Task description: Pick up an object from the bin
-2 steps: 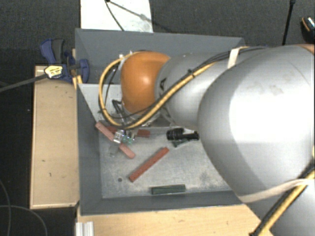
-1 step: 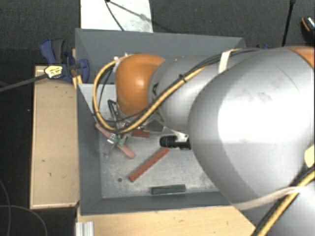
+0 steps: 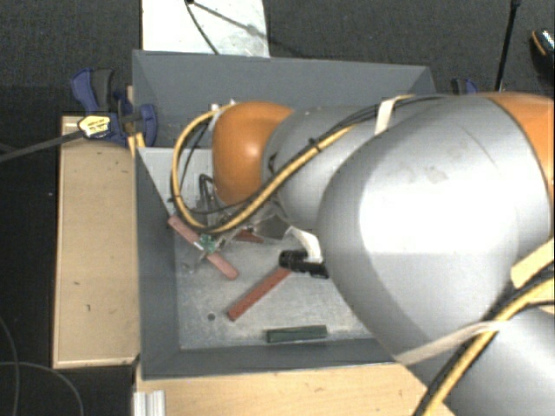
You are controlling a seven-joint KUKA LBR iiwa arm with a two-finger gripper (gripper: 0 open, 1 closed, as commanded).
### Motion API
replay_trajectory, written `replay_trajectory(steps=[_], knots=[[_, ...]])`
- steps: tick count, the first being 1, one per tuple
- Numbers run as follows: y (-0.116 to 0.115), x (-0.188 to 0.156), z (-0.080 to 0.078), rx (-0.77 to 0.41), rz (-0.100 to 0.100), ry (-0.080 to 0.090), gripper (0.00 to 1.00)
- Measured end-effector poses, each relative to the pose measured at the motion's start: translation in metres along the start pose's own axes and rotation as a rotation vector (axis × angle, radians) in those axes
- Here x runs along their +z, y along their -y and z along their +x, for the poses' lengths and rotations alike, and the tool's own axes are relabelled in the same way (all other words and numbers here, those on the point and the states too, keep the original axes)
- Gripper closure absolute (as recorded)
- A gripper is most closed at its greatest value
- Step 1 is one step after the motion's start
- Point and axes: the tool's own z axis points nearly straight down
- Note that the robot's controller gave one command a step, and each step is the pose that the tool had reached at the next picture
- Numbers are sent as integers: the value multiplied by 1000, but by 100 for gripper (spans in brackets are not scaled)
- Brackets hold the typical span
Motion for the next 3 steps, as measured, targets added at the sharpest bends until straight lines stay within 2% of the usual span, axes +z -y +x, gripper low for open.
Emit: replay_trajectory(steps=[1, 2, 3], knots=[[0, -1, 0, -2, -1, 1, 0], [0, -1, 0, -3, 0, 1, 100], [-1, -47, -1, -5, -7, 3, 100]])
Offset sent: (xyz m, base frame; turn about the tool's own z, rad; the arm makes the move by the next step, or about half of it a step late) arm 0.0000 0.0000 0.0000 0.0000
